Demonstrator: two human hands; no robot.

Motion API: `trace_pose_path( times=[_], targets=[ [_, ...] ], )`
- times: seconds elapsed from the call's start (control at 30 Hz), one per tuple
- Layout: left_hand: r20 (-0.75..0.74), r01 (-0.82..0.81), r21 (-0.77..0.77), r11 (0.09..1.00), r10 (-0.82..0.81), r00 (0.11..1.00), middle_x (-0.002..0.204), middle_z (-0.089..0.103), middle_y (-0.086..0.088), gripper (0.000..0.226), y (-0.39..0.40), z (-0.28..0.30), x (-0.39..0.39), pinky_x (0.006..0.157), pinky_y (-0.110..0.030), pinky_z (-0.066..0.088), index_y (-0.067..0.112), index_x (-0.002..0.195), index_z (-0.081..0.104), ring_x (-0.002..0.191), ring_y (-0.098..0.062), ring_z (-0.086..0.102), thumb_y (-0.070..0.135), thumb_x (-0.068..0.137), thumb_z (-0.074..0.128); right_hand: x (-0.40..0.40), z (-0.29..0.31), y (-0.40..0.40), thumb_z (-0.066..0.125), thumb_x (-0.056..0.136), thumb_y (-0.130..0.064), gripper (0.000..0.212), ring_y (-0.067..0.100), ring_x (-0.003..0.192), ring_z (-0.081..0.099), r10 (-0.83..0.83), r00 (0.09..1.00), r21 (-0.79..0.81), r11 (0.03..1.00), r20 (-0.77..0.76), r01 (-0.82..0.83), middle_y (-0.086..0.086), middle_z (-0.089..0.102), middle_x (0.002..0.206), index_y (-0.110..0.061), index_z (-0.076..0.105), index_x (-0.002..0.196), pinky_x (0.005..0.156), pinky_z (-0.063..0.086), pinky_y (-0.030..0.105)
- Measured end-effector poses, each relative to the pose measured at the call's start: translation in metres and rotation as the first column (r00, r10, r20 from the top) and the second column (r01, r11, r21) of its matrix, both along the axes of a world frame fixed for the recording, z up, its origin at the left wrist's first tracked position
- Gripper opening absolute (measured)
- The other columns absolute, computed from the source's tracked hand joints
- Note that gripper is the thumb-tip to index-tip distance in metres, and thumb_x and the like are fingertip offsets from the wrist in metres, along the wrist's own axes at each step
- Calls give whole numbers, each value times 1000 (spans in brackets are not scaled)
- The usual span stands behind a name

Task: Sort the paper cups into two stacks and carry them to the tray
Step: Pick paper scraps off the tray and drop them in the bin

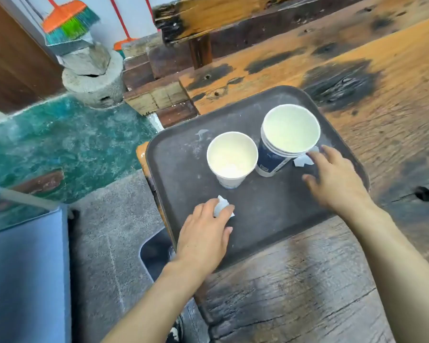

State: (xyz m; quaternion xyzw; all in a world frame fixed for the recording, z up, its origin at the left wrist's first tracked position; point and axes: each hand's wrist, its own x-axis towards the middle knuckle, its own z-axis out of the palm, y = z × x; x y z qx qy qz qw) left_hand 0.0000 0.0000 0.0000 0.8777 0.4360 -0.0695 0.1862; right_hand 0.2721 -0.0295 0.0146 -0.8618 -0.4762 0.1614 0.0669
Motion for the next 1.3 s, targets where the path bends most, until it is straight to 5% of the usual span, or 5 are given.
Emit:
trace_pose_path(
  times=[0.4, 0.67, 1.0, 1.13, 1.3],
  targets=[
    [380, -181, 39, 983, 153, 912, 110, 66, -9, 25, 10, -9, -37, 77, -46, 54, 11, 105, 69, 97, -35, 63, -1, 88, 56, -15, -59, -4, 62, 84, -19, 20, 50, 92, 53, -46, 996, 124, 992, 75, 37, 27, 56, 104, -8, 64, 101, 76, 45, 48],
    [372, -481, 38, 876, 435, 820, 102, 69, 12, 31, 23, 7, -162, 69, -21, 34, 33, 115, 51, 80, -16, 65, 20, 90, 63, -86, -32, -24, 60, 86, -20, 4, 39, 83, 57, -49, 996, 234, 972, 70, 31, 14, 64, 87, -16, 58, 87, 63, 39, 39],
    [403, -380, -45, 924, 365, 839, 101, 51, 12, 28, 26, -31, -269, 77, -41, 55, 31, 112, 61, 74, -10, 64, 19, 87, 68, -300, 11, -85, 61, 84, -33, 4, -12, 78, 52, -93, 982, 488, 858, -161, 162, -20, 58, 75, -33, 57, 84, 66, 34, 4],
    [376, -343, -1, 939, 318, 870, 105, 56, 9, 29, 34, -50, -293, 73, -44, 54, 33, 114, 58, 86, -20, 64, 24, 87, 67, -362, -22, -103, 63, 79, -29, 5, -6, 72, 50, -150, 964, 488, 839, -218, 241, -19, 59, 78, -32, 61, 83, 68, 38, 11],
    [311, -171, 298, 939, 74, 948, 99, 65, -9, 39, 39, -94, -310, 69, -42, 53, 14, 110, 66, 85, -34, 63, 12, 74, 80, -407, -81, -106, 62, 80, -17, 6, 16, 74, 55, -135, 991, 555, 826, 24, 99, -3, 69, 82, -18, 68, 79, 70, 41, 22]
  ],
)
